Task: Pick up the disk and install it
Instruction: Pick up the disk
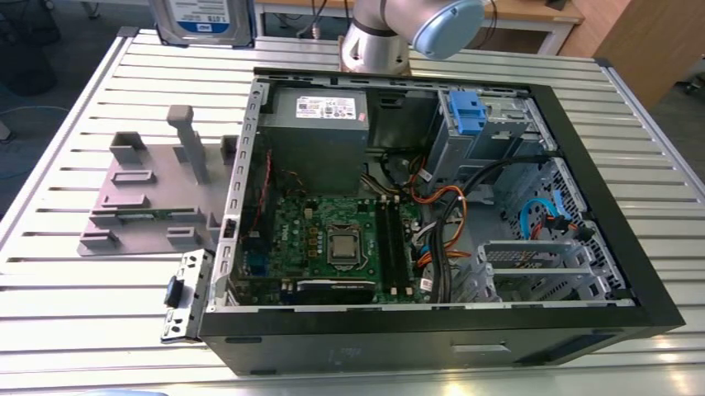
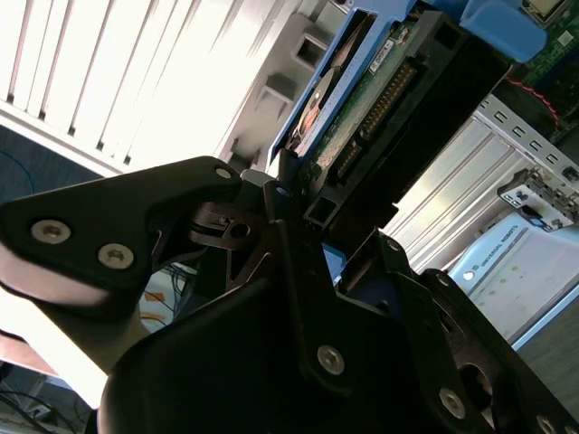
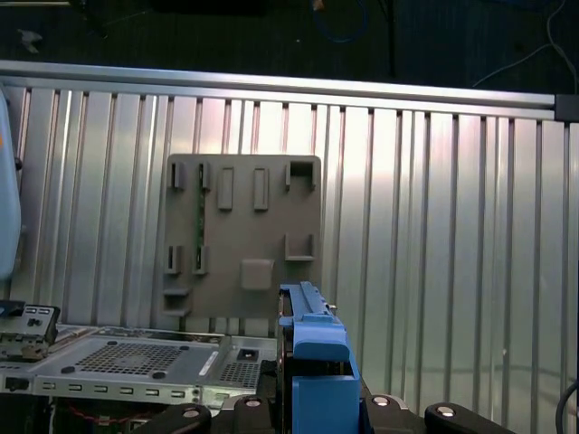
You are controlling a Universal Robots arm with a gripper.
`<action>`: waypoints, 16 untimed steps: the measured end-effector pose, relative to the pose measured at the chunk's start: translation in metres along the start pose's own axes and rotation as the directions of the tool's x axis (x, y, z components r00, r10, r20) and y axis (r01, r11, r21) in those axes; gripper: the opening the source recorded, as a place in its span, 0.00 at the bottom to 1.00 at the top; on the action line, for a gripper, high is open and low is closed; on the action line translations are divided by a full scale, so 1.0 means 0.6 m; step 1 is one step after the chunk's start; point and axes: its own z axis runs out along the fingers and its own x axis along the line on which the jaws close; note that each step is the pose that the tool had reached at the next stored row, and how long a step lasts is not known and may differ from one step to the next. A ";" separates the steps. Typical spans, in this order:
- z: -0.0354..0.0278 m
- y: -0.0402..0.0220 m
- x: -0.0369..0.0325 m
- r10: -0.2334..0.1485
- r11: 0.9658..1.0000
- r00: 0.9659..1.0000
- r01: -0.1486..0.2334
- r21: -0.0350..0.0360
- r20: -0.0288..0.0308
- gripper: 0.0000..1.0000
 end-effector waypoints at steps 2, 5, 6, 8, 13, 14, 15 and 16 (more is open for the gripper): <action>0.000 -0.002 0.000 0.000 1.000 1.000 0.000 0.000 0.000 0.37; 0.000 -0.005 0.000 0.000 1.000 1.000 0.000 0.000 0.000 0.37; 0.000 -0.006 0.000 0.000 1.000 1.000 0.000 0.000 0.000 0.37; 0.000 -0.008 0.000 0.000 1.000 1.000 0.000 0.000 0.000 0.37; -0.001 -0.014 0.001 0.000 1.000 1.000 0.000 0.000 0.000 0.37; -0.001 -0.015 0.001 0.000 1.000 1.000 0.000 0.000 0.000 0.37; -0.001 -0.016 0.001 0.000 1.000 1.000 0.000 0.000 0.000 0.37; -0.001 -0.017 0.001 0.000 1.000 1.000 0.000 0.000 0.000 0.37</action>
